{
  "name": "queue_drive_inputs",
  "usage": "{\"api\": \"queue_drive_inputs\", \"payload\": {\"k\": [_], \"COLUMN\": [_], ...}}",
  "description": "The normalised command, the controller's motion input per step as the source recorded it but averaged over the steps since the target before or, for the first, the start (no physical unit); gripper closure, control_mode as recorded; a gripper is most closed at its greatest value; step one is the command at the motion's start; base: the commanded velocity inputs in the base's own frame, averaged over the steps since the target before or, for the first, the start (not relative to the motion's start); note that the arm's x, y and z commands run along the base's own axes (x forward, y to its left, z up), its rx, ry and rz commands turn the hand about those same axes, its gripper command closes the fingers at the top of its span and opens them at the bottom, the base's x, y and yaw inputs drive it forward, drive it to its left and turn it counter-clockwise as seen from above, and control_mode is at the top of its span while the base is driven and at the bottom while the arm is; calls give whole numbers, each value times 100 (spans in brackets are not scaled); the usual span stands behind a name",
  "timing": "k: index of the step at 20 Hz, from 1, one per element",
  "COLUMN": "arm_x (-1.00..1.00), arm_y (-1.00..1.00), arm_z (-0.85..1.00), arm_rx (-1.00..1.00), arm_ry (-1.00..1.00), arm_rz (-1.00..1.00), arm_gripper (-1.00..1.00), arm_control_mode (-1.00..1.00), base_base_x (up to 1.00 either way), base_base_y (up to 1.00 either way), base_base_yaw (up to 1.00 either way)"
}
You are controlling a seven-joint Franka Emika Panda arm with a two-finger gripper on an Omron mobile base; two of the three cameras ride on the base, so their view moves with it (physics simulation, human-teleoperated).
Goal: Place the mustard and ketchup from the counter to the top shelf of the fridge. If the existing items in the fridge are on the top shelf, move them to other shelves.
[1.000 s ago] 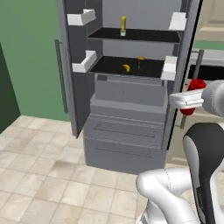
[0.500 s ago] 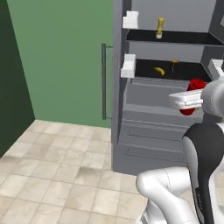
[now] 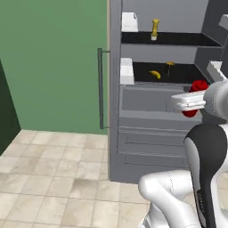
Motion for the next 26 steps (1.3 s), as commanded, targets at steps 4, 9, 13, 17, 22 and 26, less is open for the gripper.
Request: {"api": "queue_drive_inputs", "payload": {"k": [4,9,13,17,22,26], "arm_x": [0,0,0,0,0,0], "arm_y": [0,0,0,0,0,0], "arm_z": [0,0,0,0,0,0], "arm_rx": [0,0,0,0,0,0], "arm_ry": [0,0,0,0,0,0], "arm_rz": [0,0,0,0,0,0], "arm_gripper": [100,100,100,100,100,100], "arm_control_mode": [100,100,100,100,100,100], "base_base_x": [6,22,45,59,79,81], "base_base_y": [-26,-5,-8,-19,-19,-10], "base_base_yaw": [-24,-16,-18,-19,-19,-18]}}
